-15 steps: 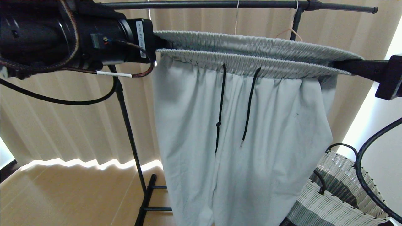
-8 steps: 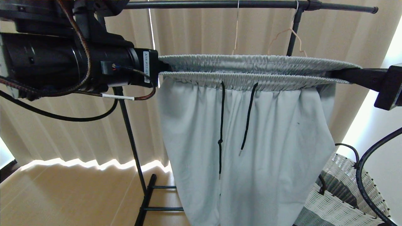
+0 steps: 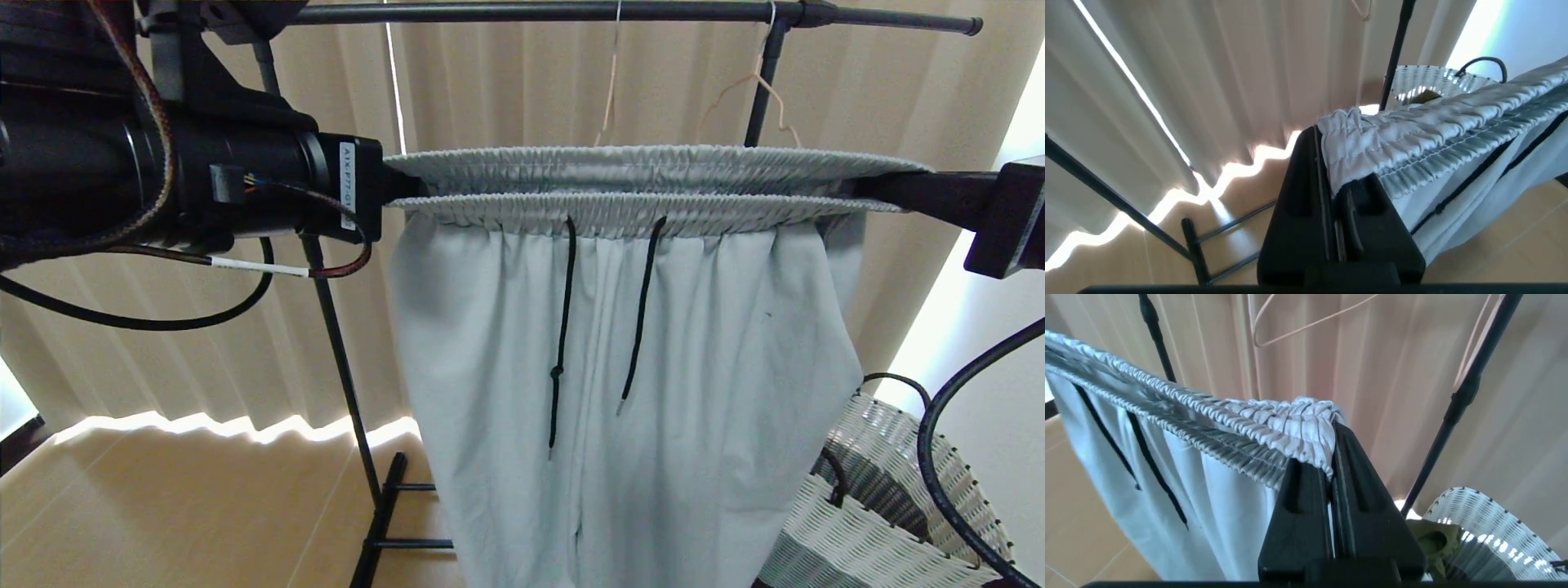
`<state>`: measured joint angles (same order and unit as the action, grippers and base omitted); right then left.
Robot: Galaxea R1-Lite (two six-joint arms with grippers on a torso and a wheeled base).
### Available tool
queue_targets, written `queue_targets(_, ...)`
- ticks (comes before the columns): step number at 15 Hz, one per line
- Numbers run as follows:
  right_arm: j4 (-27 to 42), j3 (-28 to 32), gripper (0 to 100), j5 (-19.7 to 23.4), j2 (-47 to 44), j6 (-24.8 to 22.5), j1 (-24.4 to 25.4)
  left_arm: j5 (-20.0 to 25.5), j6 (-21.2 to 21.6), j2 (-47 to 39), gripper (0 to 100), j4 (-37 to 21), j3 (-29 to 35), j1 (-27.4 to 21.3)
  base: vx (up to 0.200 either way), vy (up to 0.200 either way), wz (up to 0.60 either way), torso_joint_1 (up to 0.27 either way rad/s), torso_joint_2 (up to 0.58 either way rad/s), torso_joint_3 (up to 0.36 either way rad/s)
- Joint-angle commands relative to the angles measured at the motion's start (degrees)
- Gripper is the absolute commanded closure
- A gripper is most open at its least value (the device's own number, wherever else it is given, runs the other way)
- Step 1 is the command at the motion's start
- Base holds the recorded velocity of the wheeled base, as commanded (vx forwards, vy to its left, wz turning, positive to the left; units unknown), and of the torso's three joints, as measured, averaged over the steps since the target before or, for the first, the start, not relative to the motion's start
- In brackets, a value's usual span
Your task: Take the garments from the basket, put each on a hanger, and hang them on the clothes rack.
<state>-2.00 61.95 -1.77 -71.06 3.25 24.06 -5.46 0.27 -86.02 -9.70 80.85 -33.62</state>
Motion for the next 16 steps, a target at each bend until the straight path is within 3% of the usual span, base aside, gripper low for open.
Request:
queue_targets(1, -0.02, 0.10, 100, 0.01, -0.75, 0.00, 0.02, 0.01, 0.17, 0.32, 100, 0.04, 0.01, -0.04, 0.000, 0.000, 0.00, 0.000, 0.00, 0.000)
queue_targets(8, -0.02, 0.45, 100, -0.08, -0.84, 0.00, 0.02, 0.10, 1.23, 0.68, 100, 3.90, -1.39, -0.04, 0.000, 0.000, 0.00, 0.000, 0.00, 0.000)
queue_targets(9, -0.02, 0.45, 0, 0.01, -0.75, 0.00, 0.02, 0.10, 1.23, 0.68, 100, 3.90, -1.39, -0.04, 0.000, 0.000, 0.00, 0.000, 0.00, 0.000)
queue_targets(13, -0.11, 0.01, 0, 0.01, -0.31, 0.08, 0.02, -0.08, 2.46, 0.68, 100, 5.05, -1.57, 0.31, 0.000, 0.000, 0.00, 0.000, 0.00, 0.000)
queue_targets(16, -0.11, -0.08, 0, 0.10, 0.22, 0.17, 0.02, -2.80, 3.95, 0.32, 100, 5.22, -1.75, 1.81, 0.000, 0.000, 0.00, 0.000, 0.00, 0.000)
